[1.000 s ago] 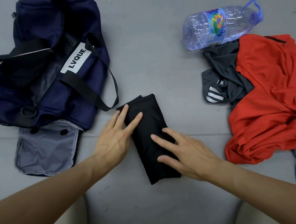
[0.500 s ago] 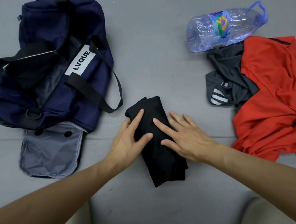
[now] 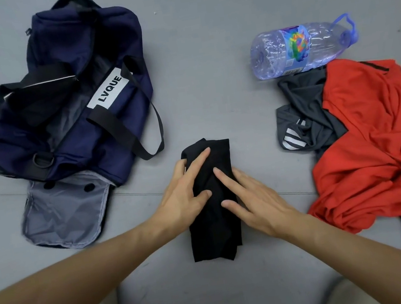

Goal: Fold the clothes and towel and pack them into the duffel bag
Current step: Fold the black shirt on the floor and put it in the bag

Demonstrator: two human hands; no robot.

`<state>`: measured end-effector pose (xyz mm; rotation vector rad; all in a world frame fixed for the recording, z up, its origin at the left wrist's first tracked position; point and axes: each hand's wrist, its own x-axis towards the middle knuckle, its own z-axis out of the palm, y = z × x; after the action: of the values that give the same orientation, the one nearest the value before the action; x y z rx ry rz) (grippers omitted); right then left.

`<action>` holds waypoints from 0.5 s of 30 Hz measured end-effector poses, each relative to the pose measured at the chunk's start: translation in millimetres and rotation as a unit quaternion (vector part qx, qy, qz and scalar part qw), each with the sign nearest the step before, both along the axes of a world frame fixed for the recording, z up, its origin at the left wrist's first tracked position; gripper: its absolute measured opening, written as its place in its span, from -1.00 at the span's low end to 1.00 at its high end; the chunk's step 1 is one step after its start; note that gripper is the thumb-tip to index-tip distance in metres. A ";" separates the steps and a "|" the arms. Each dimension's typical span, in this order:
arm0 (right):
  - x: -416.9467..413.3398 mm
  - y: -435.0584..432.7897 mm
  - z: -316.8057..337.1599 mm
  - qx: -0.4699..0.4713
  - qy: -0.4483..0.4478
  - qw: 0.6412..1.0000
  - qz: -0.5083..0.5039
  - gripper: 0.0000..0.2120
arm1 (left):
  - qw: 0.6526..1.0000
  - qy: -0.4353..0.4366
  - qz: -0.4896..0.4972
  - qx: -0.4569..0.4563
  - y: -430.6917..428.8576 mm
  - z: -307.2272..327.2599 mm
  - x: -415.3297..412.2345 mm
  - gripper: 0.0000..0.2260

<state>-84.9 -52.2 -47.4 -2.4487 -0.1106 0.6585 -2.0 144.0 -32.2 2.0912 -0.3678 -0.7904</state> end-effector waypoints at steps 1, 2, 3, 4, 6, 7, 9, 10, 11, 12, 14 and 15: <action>-0.1 -1.5 3.5 0.007 0.011 1.000 -0.006 -0.38 | 1.000 0.004 0.002 -0.006 -1.1 2.0 0.5 -0.23; 0.1 -2.5 7.3 0.020 0.020 0.999 -0.017 -0.38 | 1.000 0.008 0.007 -0.013 -2.1 5.3 0.9 -0.23; 0.7 -3.1 10.9 0.043 0.026 0.998 -0.033 -0.37 | 1.000 0.013 0.013 -0.022 -2.6 8.8 1.3 -0.23; 1.4 -2.9 14.7 0.073 0.028 0.995 -0.055 -0.36 | 0.999 0.020 0.021 -0.033 -3.0 13.0 1.9 -0.23; 2.8 -0.5 22.2 0.139 0.027 0.985 -0.101 -0.32 | 0.997 0.039 0.044 -0.056 -3.0 21.5 4.6 -0.23; 3.3 1.6 26.1 0.164 0.025 0.979 -0.115 -0.30 | 0.995 0.052 0.057 -0.066 -2.8 25.6 6.7 -0.22; 5.0 5.8 34.2 0.194 0.019 0.973 -0.120 -0.27 | 0.988 0.091 0.083 -0.091 -2.4 34.3 10.9 -0.20; 6.3 6.3 38.2 0.203 0.017 0.972 -0.118 -0.26 | 0.984 0.112 0.091 -0.106 -2.3 39.0 12.7 -0.20; 7.6 4.9 41.9 0.210 0.016 0.971 -0.117 -0.25 | 0.980 0.127 0.095 -0.119 -2.6 43.9 14.0 -0.20; 9.3 2.2 44.9 0.214 0.014 0.970 -0.117 -0.25 | 0.978 0.135 0.097 -0.126 -2.9 49.1 15.1 -0.21; 12.8 -3.4 50.3 0.233 0.017 0.964 -0.125 -0.25 | 0.972 0.154 0.101 -0.147 -3.5 59.7 16.7 -0.22; 14.6 -5.6 53.6 0.263 0.027 0.954 -0.140 -0.25 | 0.966 0.171 0.107 -0.161 -3.7 66.1 17.2 -0.24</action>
<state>-70.3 -57.8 6.2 -1.8839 0.0756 0.4919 15.2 140.3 33.9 1.6228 -0.0722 -0.8779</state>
